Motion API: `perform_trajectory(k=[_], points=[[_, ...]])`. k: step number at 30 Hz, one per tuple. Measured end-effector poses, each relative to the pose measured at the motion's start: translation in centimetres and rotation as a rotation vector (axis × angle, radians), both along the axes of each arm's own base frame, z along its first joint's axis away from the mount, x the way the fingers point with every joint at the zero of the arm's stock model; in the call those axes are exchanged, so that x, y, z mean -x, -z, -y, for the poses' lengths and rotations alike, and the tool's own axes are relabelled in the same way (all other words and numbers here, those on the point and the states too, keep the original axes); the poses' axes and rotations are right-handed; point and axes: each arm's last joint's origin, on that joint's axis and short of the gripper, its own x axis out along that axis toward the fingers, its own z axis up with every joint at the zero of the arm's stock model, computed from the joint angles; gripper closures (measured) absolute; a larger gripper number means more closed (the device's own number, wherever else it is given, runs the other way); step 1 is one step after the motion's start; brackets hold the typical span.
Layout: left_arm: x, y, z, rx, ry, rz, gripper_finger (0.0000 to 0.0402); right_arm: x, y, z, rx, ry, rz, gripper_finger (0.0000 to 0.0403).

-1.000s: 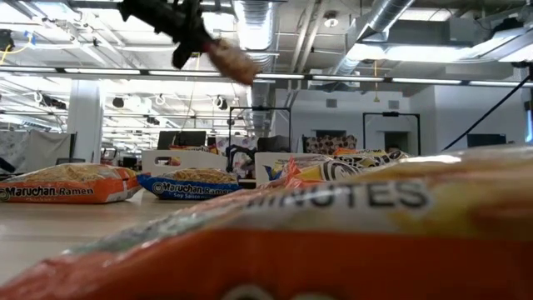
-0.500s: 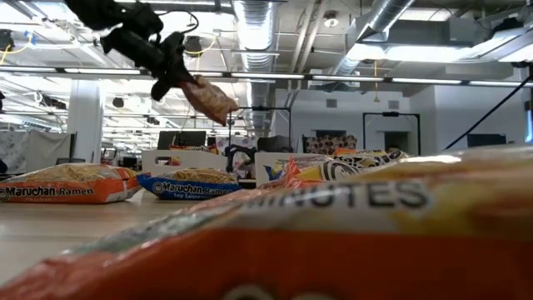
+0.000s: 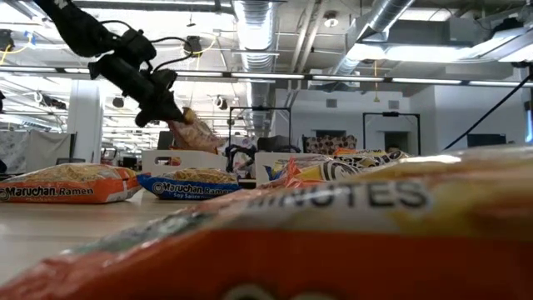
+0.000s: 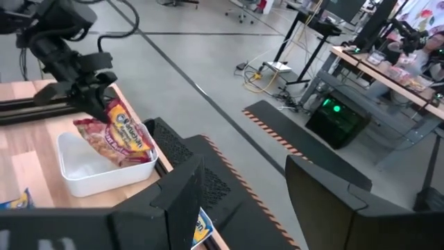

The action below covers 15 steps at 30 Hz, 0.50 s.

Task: Sort Maruchan noodles
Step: Put the top right red noodle pack into the top left white bin

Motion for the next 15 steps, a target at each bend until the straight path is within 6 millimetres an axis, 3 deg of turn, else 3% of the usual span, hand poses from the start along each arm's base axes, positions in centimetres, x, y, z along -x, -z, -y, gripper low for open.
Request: perform_trajectory(k=[9,15], points=[[-0.2,1.7,-0.7,-0.046,-0.013,-0.038,0.0401,0.0,0.0,0.0,-0.001,0.001,0.002,0.0173],[-1.0,4.1,-1.8,0.053,-0.031,-0.054,0.0401,0.0,0.0,0.0,-0.001,0.001,0.005,0.0173]])
